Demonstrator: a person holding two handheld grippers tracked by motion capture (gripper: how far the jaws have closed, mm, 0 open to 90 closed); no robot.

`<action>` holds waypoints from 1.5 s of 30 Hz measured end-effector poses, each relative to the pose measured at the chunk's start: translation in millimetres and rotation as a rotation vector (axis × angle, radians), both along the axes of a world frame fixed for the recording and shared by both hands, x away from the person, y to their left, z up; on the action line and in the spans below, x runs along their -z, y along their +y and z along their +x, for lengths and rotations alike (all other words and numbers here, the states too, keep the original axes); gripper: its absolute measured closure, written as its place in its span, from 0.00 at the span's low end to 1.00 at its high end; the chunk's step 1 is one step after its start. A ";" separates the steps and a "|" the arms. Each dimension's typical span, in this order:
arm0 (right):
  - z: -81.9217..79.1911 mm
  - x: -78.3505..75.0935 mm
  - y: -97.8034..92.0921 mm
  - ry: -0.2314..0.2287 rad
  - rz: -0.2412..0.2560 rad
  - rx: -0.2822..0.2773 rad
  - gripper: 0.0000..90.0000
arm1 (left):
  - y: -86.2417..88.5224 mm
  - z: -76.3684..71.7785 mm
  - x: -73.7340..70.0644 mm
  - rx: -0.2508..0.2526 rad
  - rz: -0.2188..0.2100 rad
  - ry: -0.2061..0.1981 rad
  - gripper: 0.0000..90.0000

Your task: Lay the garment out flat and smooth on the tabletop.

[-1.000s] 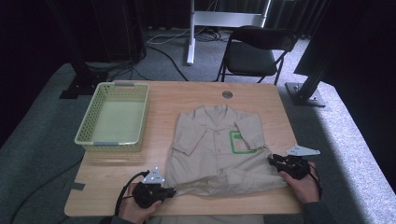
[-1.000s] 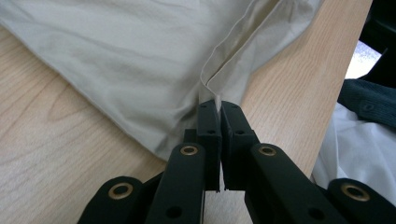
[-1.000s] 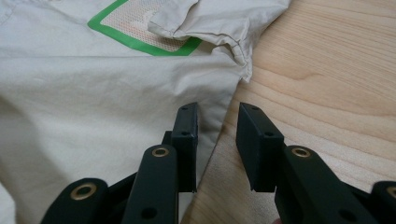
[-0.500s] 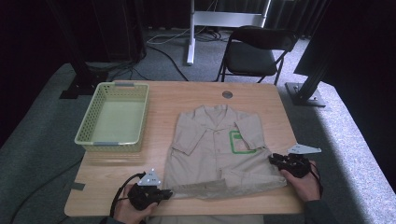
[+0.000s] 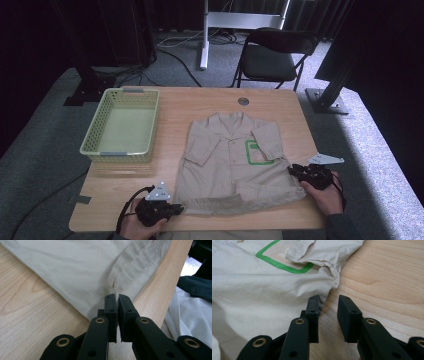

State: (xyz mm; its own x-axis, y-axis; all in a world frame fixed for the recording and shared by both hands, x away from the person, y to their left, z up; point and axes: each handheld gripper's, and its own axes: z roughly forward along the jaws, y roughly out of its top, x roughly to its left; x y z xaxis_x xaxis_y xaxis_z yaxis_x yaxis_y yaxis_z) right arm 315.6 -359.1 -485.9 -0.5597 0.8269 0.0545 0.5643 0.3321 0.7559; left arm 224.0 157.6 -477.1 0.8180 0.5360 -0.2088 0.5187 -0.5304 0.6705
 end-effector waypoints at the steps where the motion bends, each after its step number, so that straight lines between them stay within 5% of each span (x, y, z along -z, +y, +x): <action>1: 0.1 0.0 0.0 0.000 0.001 0.000 0.79 | -1.1 0.3 -0.1 0.006 0.002 -0.001 0.96; 18: 0.2 0.5 -0.5 0.004 0.015 -0.006 0.75 | -20.4 2.3 -0.1 0.060 0.010 -0.040 0.89; 25: -0.1 0.9 -0.5 0.004 0.021 -0.007 0.73 | -13.7 -0.7 -3.6 0.075 0.017 -0.040 0.72; 39: -0.1 1.0 -0.4 0.004 0.025 -0.004 0.73 | 22.5 -0.2 -14.1 -0.004 -0.086 -0.065 0.67; 42: -0.1 1.0 -0.4 0.005 0.025 -0.004 0.73 | 34.3 0.5 -17.1 -0.016 -0.143 -0.067 0.67; 45: -0.1 1.0 -0.4 0.005 0.026 -0.005 0.72 | 44.3 1.4 -19.6 -0.064 -0.155 -0.084 0.67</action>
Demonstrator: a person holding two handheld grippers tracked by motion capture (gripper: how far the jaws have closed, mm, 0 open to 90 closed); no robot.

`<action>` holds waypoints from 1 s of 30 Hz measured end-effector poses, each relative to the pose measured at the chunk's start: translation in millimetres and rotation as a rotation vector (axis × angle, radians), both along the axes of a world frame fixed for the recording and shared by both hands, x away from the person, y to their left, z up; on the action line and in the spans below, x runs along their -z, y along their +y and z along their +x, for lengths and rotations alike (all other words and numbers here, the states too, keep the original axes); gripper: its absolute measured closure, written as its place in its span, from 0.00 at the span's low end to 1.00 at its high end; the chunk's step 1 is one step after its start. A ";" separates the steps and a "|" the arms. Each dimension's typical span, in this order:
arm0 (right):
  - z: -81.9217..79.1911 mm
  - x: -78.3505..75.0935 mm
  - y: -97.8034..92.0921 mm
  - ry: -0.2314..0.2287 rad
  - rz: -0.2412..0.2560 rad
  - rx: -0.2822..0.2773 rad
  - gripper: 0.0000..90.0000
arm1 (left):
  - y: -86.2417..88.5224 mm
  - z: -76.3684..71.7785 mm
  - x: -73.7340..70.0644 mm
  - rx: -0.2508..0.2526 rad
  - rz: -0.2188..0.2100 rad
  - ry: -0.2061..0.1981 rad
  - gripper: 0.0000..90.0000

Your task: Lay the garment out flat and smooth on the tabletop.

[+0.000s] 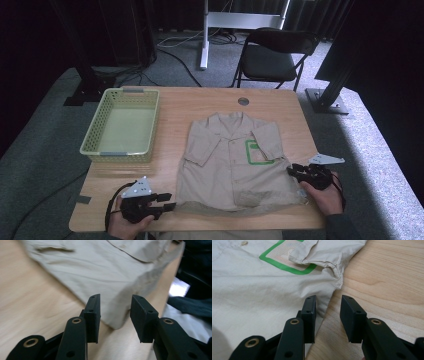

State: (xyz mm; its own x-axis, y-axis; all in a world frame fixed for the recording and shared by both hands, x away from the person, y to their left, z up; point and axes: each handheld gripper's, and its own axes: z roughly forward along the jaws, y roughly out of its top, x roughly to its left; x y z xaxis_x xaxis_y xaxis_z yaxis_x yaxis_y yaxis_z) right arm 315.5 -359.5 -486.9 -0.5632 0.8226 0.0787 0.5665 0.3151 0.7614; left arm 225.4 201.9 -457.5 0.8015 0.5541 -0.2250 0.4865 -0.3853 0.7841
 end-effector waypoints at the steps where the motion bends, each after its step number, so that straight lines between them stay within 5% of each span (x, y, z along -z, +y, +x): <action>1: 0.0 0.0 0.0 0.000 0.000 0.000 0.72 | 2.1 0.8 -0.2 -0.014 0.000 -0.002 0.67; 5: 0.3 0.0 0.1 0.000 -0.001 0.000 0.72 | 4.0 7.3 0.4 -0.078 0.031 -0.007 0.67; 10: 0.7 0.0 0.5 0.001 0.001 0.001 0.72 | -8.5 18.4 4.4 -0.087 0.090 -0.008 0.65; 21: 0.5 0.1 0.8 0.000 0.002 0.003 0.71 | -51.8 31.0 18.8 0.024 0.171 0.010 0.63; 30: 0.4 0.1 0.9 0.001 0.004 0.003 0.71 | -63.4 21.7 20.5 0.105 0.189 -0.027 0.62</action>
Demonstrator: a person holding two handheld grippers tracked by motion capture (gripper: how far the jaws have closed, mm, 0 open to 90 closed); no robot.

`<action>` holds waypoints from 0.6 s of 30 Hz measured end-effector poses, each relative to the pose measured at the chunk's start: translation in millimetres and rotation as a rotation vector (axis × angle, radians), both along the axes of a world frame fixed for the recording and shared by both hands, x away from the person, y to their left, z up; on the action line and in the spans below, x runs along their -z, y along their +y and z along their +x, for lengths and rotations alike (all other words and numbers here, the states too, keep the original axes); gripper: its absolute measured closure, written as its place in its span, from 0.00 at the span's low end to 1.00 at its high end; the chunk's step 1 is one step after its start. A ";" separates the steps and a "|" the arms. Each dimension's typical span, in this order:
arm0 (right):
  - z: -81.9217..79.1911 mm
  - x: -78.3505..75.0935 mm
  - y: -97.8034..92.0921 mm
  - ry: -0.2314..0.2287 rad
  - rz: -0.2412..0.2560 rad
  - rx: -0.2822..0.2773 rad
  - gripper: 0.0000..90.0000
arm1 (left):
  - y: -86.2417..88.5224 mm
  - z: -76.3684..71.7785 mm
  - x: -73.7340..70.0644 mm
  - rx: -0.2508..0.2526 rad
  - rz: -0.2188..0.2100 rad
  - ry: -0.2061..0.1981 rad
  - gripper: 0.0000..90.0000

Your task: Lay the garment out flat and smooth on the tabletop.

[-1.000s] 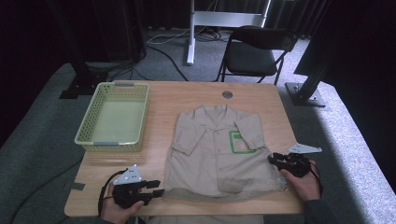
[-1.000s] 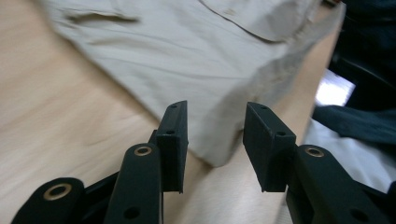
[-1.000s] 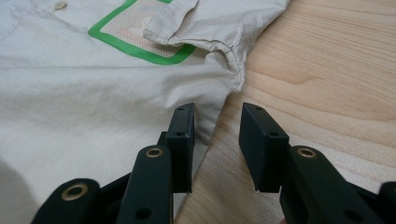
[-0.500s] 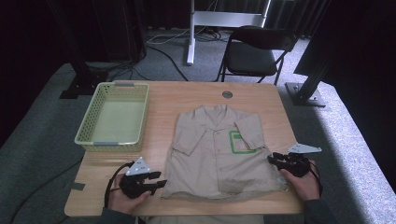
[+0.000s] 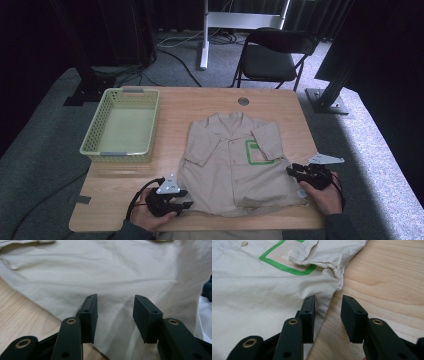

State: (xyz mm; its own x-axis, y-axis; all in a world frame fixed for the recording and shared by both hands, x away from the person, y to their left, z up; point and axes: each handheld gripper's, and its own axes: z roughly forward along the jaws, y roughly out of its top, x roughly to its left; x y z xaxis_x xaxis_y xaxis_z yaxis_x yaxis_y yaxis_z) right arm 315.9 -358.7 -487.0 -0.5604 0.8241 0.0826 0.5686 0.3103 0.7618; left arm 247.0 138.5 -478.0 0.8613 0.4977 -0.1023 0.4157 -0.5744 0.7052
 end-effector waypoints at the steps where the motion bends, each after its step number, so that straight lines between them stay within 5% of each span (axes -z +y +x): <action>1: 0.0 0.0 0.1 0.000 0.000 0.000 0.71 | 0.3 0.3 0.0 -0.001 -0.002 0.002 0.62; 6: 0.0 0.0 0.1 0.001 0.001 0.000 0.70 | 3.4 3.2 0.8 -0.017 -0.018 0.011 0.63; 18: -0.4 -7.5 3.7 -0.014 -0.011 0.003 0.67 | 1.5 16.5 -0.8 -0.097 0.017 -0.014 0.63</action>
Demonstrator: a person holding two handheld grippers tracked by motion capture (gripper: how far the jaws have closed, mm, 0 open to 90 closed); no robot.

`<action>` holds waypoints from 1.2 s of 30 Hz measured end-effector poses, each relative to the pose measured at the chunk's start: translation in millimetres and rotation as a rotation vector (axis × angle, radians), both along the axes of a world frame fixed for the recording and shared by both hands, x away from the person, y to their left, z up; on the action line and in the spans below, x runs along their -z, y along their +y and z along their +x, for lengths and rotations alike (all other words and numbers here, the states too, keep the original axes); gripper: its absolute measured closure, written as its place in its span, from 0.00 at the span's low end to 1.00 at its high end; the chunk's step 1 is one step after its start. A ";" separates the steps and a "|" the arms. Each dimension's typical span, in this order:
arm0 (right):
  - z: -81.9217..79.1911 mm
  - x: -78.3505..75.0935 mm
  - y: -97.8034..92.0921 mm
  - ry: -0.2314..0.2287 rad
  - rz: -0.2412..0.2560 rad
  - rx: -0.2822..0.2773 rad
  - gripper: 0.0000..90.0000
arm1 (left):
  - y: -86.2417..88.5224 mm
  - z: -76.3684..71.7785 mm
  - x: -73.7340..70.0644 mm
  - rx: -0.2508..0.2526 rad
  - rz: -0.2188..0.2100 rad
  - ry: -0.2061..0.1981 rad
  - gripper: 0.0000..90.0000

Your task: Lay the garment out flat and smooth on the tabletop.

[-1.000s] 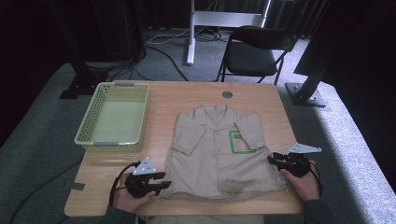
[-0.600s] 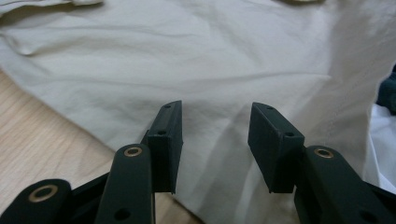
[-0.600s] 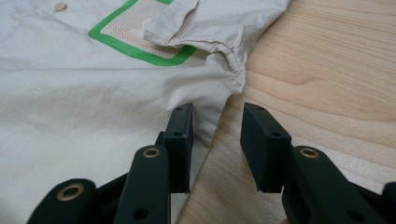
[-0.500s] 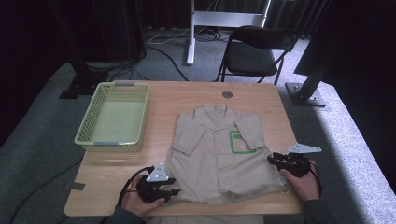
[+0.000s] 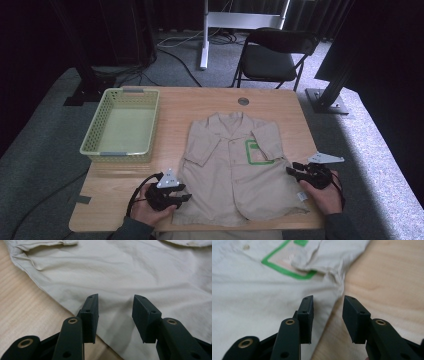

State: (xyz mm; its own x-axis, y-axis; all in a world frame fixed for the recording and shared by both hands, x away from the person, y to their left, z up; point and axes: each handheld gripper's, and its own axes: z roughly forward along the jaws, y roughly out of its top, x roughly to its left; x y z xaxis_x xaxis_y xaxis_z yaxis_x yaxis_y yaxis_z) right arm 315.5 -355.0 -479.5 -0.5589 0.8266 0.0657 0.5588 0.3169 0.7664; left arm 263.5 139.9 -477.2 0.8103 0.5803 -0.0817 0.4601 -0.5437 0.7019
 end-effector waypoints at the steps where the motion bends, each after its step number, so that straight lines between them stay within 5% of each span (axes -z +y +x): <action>1: -0.1 -3.6 1.1 -0.014 -0.003 0.000 0.67 | -1.2 1.6 -0.1 -0.003 0.002 -0.002 0.63; 8: 7.4 -25.8 12.7 -0.065 -0.021 -0.022 0.67 | -10.8 8.7 -0.8 -0.031 0.034 -0.026 0.62; 16: 22.3 -30.6 31.1 -0.070 -0.036 -0.066 0.67 | -15.3 18.5 -0.4 -0.046 0.039 -0.036 0.62; 36: 49.5 -19.7 61.7 0.008 -0.062 -0.145 0.63 | -21.9 29.2 1.8 -0.057 0.018 -0.048 0.61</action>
State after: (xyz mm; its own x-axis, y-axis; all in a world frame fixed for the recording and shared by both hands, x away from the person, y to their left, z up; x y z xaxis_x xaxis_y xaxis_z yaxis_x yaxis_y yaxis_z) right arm 365.1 -293.3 -459.9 -0.6724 0.7399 0.0221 0.5100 0.4415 0.7383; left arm 292.8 118.0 -479.0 0.7786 0.6267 -0.0329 0.4570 -0.5303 0.7141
